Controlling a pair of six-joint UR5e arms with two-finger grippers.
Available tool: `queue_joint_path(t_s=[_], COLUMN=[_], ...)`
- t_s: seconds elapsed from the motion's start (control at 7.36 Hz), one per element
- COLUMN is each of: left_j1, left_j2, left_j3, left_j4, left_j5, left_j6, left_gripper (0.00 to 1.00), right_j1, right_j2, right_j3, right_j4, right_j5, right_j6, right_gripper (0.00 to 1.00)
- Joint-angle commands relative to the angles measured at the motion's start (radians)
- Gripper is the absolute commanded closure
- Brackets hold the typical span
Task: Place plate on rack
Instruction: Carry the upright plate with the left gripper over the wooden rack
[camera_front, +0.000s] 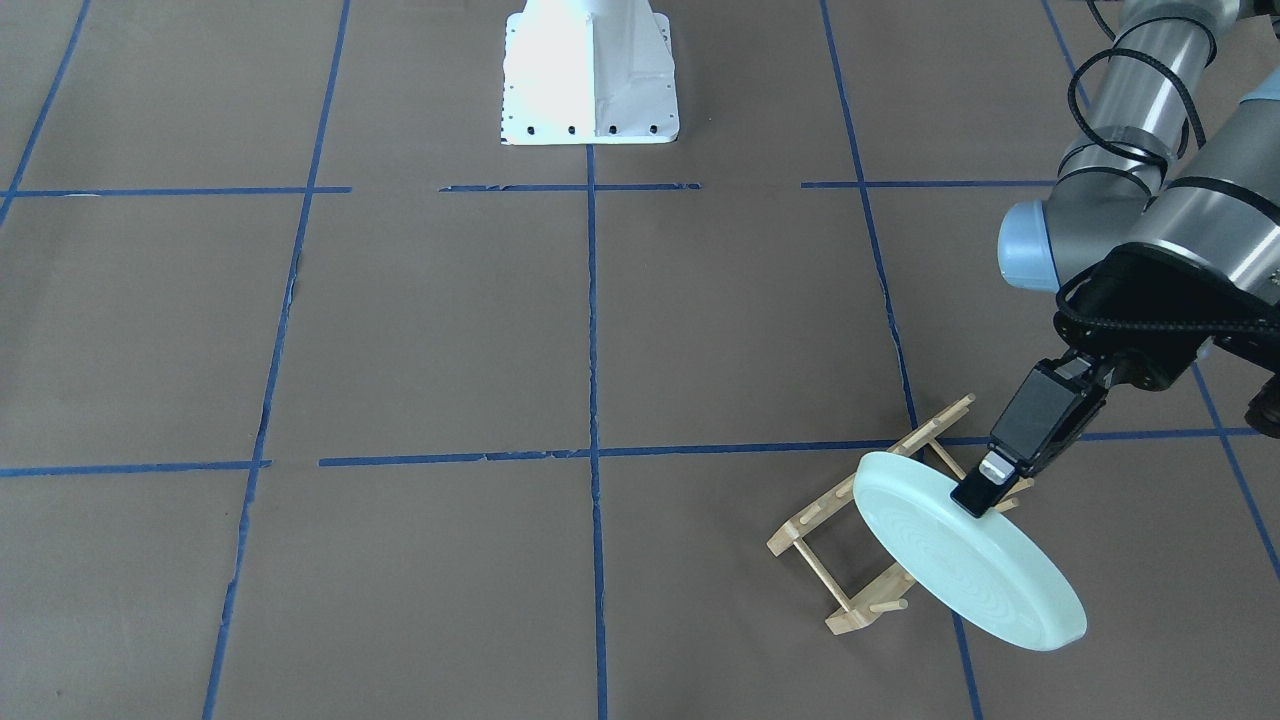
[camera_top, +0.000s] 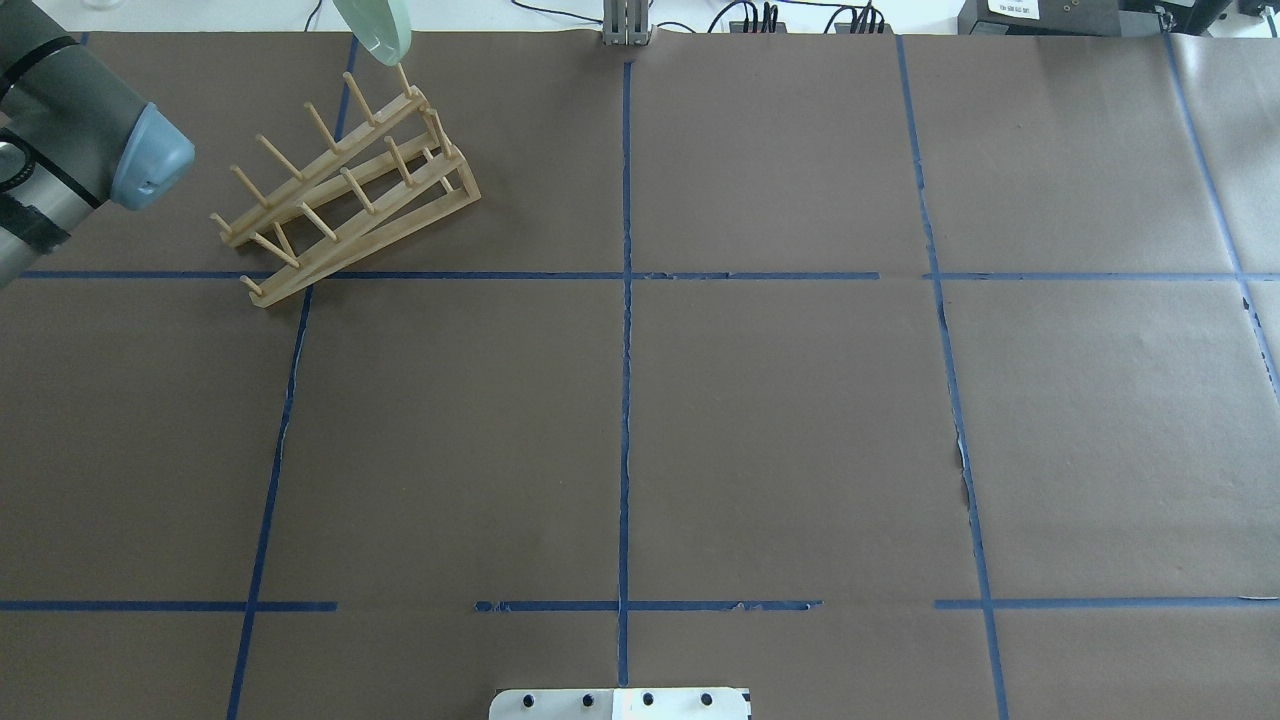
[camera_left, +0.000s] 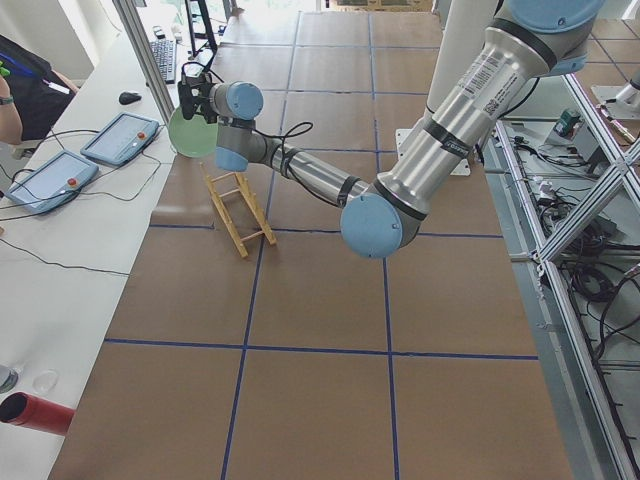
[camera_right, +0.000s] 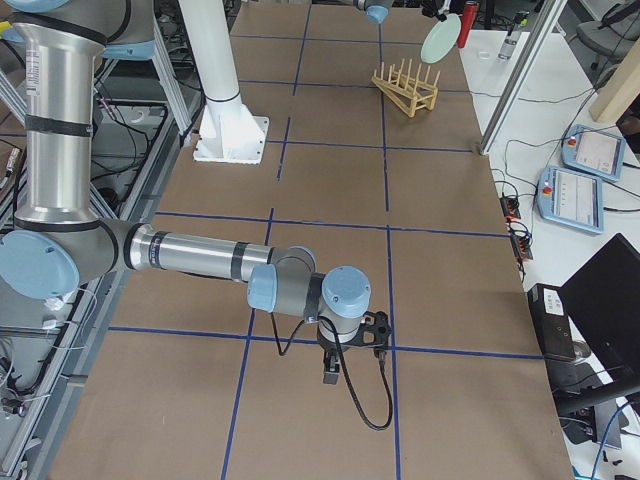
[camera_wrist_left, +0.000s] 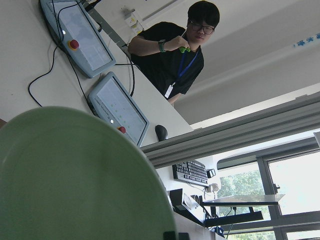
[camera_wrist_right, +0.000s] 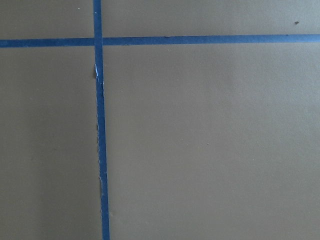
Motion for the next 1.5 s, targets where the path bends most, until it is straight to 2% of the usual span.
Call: queue_joint_path(t_s=[0.0,0.14,0.82,1.22,1.36], left_j1=[0.022,0.048,0.079,0.115,0.115], left_j2=[0.000,0.002,0.039,0.045,0.045], left_j3=[0.033,0.039,0.057,0.070,0.070], left_j4=[-0.008,-0.012,-0.057,-0.064,-0.064], left_j5=[0.012,0.050,0.054,0.095,0.095], left_j6=[0.000,0.000,0.005,0.009,0.011], left_gripper=[1.00,1.00,1.00,1.00,0.94], right_j1=[0.000,-0.002,-0.002,-0.002,0.000], right_j2=[0.000,0.000,0.000,0.000,0.000], right_j3=[-0.001,-0.001,-0.001,-0.001,0.001], right_j4=[0.000,0.000,0.000,0.000,0.000], right_j5=[0.000,0.000,0.000,0.000,0.000], right_j6=[0.000,0.000,0.000,0.000,0.000], right_gripper=[0.00,0.00,0.00,0.00,0.00])
